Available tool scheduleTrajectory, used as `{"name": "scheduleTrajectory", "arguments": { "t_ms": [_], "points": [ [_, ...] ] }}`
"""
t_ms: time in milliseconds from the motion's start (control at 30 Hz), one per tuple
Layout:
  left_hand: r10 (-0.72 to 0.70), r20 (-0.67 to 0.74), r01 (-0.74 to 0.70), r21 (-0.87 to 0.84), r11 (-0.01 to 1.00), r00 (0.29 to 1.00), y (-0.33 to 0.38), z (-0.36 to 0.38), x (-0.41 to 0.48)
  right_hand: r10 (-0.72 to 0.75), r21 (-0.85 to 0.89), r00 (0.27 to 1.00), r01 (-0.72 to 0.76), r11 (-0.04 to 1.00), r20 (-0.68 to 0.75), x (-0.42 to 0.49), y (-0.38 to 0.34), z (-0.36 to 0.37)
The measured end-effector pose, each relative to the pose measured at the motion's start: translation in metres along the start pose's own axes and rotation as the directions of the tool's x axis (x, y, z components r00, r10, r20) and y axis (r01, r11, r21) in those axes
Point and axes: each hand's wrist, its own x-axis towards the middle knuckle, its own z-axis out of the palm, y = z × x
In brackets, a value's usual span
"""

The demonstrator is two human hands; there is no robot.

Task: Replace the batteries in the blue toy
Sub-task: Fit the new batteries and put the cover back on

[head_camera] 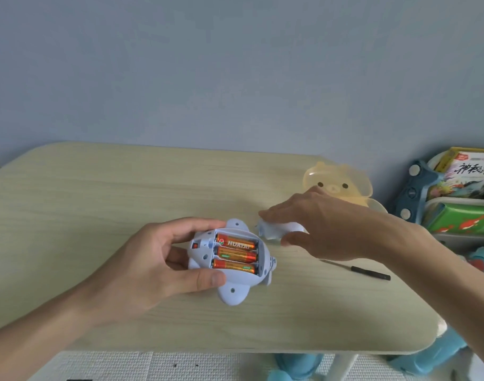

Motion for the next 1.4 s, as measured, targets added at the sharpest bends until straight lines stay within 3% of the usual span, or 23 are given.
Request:
{"name": "scheduleTrajectory", "arguments": {
  "t_ms": [100,200,300,367,733,1100,1400],
  "points": [
    [0.004,-0.007,-0.004,0.010,1.000,1.000,0.001,0.001,0.001,-0.015,0.063,0.996,0.020,0.998,-0.089,-0.001,0.000,-0.007],
    [0.016,-0.025,-0.015,0.038,0.999,1.000,0.002,0.003,0.001,0.043,0.274,0.954,0.042,0.961,-0.297,-0.012,-0.006,-0.020],
    [0.028,-0.025,-0.027,0.039,0.999,0.999,0.004,0.005,0.005,0.038,0.607,0.935,0.198,0.770,-0.353,-0.021,-0.019,-0.020],
    [0.035,-0.019,-0.034,0.036,0.999,0.999,0.004,0.006,0.007,-0.015,0.710,0.943,0.261,0.654,-0.334,-0.026,-0.031,-0.014],
    [0.060,-0.011,-0.060,0.032,0.998,0.998,0.004,0.007,0.009,-0.052,0.593,0.937,0.262,0.762,-0.346,-0.027,-0.042,0.013],
    [0.053,0.037,-0.055,0.056,0.997,0.998,0.006,0.004,0.008,0.072,0.657,0.968,0.106,0.746,-0.239,-0.026,-0.047,0.011],
    [-0.024,0.022,0.026,-0.069,0.997,0.999,0.014,0.004,0.012,0.100,0.653,0.964,0.088,0.753,-0.246,-0.028,-0.051,0.013]
  ]
}}
